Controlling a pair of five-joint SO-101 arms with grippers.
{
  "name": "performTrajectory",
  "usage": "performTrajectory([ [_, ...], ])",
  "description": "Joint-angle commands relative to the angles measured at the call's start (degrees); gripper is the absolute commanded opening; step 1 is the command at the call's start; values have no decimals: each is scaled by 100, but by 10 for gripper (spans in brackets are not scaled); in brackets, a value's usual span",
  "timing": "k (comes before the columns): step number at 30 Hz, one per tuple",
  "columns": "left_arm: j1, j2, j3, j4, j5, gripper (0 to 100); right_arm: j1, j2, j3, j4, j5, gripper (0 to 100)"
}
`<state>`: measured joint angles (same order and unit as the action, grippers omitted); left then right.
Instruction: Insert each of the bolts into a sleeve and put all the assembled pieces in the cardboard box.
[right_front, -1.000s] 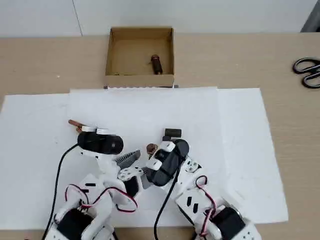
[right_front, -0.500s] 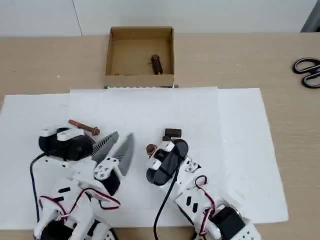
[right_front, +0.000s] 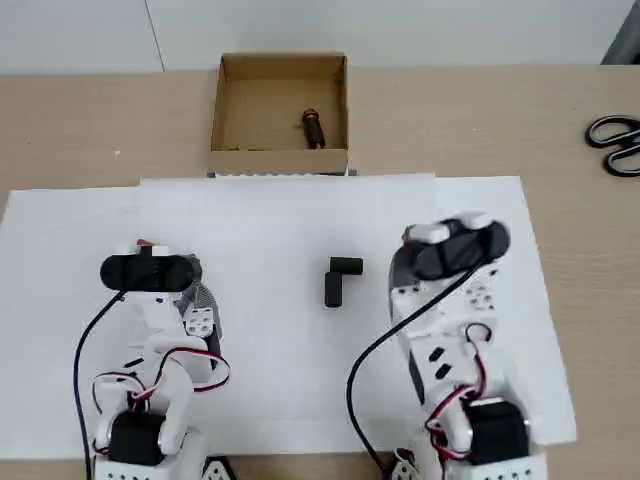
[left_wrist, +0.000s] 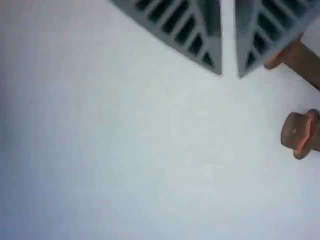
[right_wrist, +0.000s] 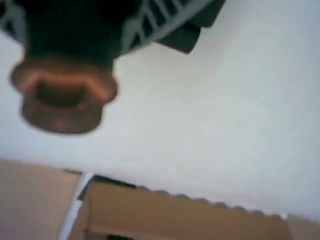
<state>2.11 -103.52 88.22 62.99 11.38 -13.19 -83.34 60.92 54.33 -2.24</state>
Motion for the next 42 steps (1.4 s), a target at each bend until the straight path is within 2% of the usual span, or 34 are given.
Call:
performTrajectory([
  [1, -18, -53, 154, -158, -53, 6, 66, 2035, -1987, 22, -352, 2],
  [8, -62, -53, 514, -273, -62, 7, 48, 5253, -4721, -22, -158, 3],
  [13, -62, -53, 523, -325, -53, 7, 48, 6993, -6031, -303, 1073, 3],
  [20, -53, -53, 523, -325, -53, 7, -330, 8927, -7297, -1736, 2787, 3],
  [24, -53, -53, 523, -325, -53, 7, -593, 9912, -7982, -2360, 3314, 3],
  [33, -53, -53, 523, -325, -53, 7, -927, 11582, -8949, -3934, 4220, 4],
  [38, -53, -53, 523, -334, -53, 7, -1068, 11890, -9020, -4312, 4281, 8],
  [42, -44, -53, 523, -352, -53, 7, -1095, 11925, -9011, -4312, 4273, 125],
])
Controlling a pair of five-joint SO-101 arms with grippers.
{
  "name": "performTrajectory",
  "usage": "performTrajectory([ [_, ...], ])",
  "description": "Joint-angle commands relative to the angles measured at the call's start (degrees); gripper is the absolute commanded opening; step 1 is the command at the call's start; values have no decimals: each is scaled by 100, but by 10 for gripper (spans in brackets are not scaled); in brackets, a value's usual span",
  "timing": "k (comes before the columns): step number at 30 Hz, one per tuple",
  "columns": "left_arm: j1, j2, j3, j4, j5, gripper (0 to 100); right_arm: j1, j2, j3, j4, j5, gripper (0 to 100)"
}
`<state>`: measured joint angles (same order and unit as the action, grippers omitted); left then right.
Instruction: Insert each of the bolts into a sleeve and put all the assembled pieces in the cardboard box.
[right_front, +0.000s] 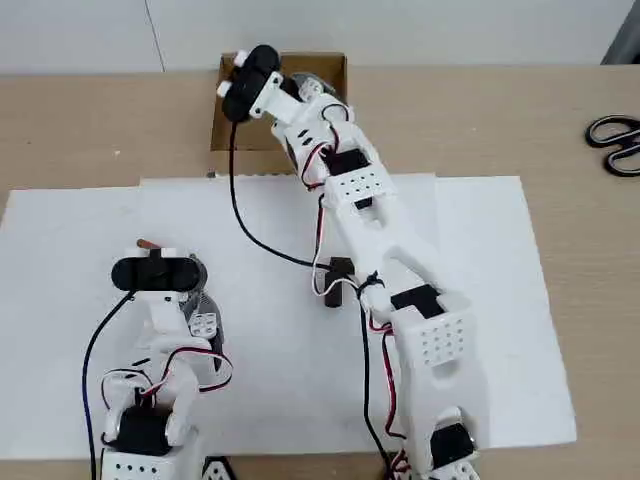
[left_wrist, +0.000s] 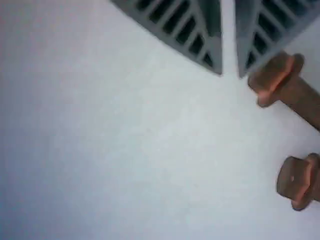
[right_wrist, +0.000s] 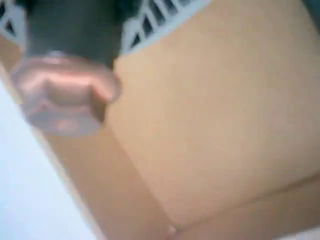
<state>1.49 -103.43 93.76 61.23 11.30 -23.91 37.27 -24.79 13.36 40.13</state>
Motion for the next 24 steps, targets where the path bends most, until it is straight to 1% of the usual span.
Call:
performTrajectory([
  [1, 35, -62, -31, -185, -44, 7, -22, -136, -440, -215, 26, 157],
  [2, 35, -62, -31, -185, -44, 7, -22, -136, -440, -215, 26, 172],
  [4, 35, -62, -22, -185, -44, 7, -22, -136, -440, -215, 26, 165],
  [7, 35, -62, -22, -185, -44, 7, -22, -180, -440, -215, 35, 113],
  [11, 35, -62, -22, -185, -44, 7, -13, -286, -448, -215, 44, 0],
  [13, 35, -62, -22, -185, -44, 7, -22, -541, -448, -13, 44, 6],
  [16, 18, -62, -22, -185, -26, 7, -75, -971, -448, 637, 18, 2],
  [21, 18, -62, -22, -185, -26, 7, -119, -1727, -440, 2316, -9, 2],
  [22, 18, -62, -22, -185, -26, 7, -119, -1886, -440, 2668, -123, 2],
  [24, 18, -62, -22, -185, -26, 7, -119, -2176, -440, 3310, -589, 2],
])
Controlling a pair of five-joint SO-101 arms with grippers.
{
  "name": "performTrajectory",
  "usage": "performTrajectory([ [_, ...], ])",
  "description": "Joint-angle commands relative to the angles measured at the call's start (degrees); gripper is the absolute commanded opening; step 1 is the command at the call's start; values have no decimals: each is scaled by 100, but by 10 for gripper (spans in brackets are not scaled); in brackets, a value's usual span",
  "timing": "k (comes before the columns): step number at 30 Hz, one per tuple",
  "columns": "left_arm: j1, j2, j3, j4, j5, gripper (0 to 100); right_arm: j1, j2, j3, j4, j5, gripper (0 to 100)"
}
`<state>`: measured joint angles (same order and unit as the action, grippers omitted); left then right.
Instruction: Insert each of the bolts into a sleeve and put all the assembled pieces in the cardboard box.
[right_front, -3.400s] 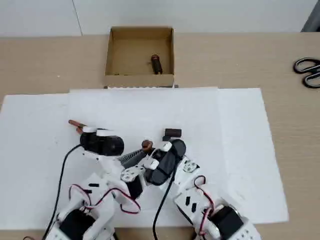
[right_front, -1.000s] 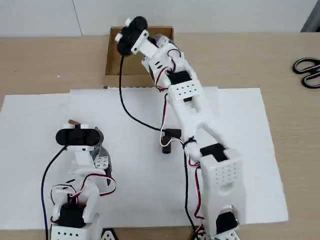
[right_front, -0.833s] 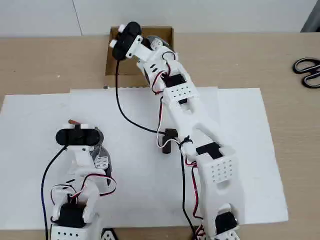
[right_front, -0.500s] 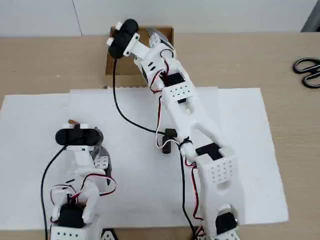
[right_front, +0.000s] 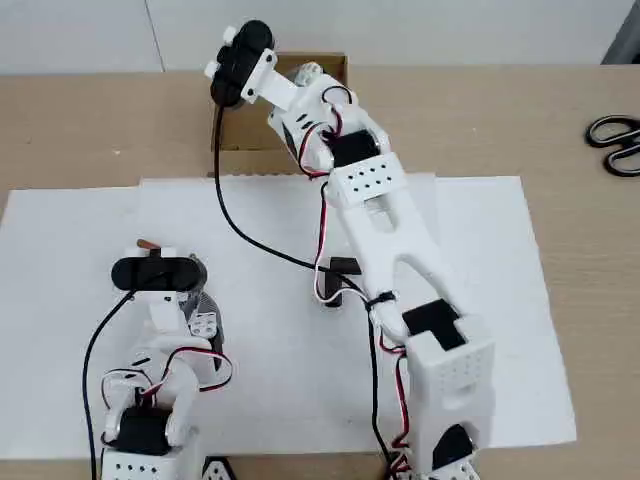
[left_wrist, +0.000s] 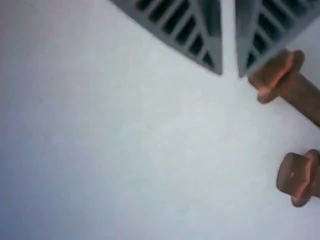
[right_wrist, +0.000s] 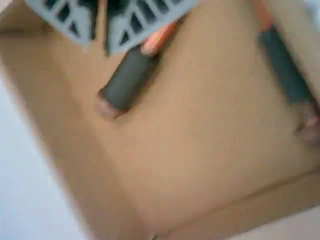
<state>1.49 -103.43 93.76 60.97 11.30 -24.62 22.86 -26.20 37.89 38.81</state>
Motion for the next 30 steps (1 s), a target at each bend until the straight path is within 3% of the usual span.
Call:
performTrajectory([
  [1, 18, -62, -22, -158, -26, 7, -40, -866, -299, 1156, -738, 2],
  [6, 18, -62, -22, -158, -26, 7, -31, -1420, -299, 2580, -1538, 3],
  [13, -18, -62, 4, -299, -9, 7, -13, -1903, -299, 4725, -1556, 3],
  [17, -527, -53, 127, -695, -9, 7, -13, -1982, -290, 5710, -1556, 3],
  [22, -624, -53, 171, -800, -9, 7, 145, -1991, -202, 5859, -1600, 3],
  [30, -624, -53, 171, -800, -9, 7, 127, -2413, 1345, 5877, -2681, 4],
])
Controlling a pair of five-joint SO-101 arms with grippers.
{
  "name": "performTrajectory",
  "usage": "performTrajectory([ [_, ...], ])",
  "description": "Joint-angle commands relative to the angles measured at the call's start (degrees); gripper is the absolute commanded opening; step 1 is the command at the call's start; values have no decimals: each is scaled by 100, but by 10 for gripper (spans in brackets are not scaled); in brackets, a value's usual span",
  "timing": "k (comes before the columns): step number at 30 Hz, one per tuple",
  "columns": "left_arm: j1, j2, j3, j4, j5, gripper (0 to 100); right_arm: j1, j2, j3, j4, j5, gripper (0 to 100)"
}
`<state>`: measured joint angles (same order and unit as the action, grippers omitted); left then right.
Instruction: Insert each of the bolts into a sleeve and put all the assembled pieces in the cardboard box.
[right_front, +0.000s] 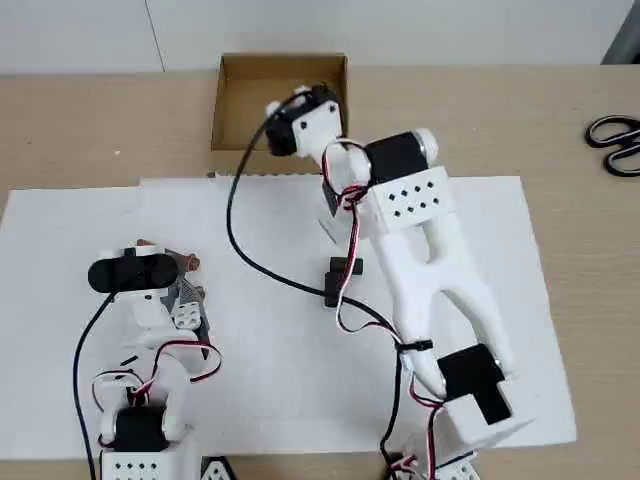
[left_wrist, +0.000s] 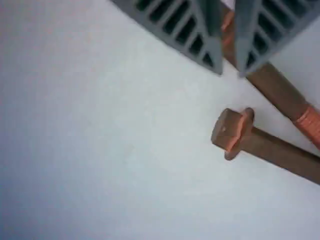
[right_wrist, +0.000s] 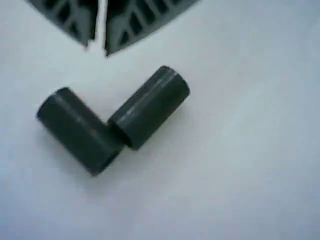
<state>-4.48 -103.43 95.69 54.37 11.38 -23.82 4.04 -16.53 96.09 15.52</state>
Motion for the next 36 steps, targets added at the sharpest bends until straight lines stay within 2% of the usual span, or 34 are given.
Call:
performTrajectory([
  [1, -35, -53, -22, -141, -18, 7, 48, -673, 580, 48, -501, 4],
  [5, -44, -53, -22, -149, -18, 7, 57, -1165, 1336, 31, -1178, 4],
  [10, -44, -53, -22, -149, -18, 7, 57, -1349, 1960, -75, -2611, 4],
  [12, -44, -53, -22, -149, -18, 7, 57, -1349, 2136, -163, -2954, 5],
  [19, -35, -53, -22, -149, -18, 7, -110, -734, 2233, -479, -3015, 13],
  [26, -35, -53, -22, -149, -18, 7, -479, -171, 2224, -673, -2998, 141],
  [36, -35, -53, -22, -149, -18, 7, -725, -101, 2233, -1534, -3015, 144],
])
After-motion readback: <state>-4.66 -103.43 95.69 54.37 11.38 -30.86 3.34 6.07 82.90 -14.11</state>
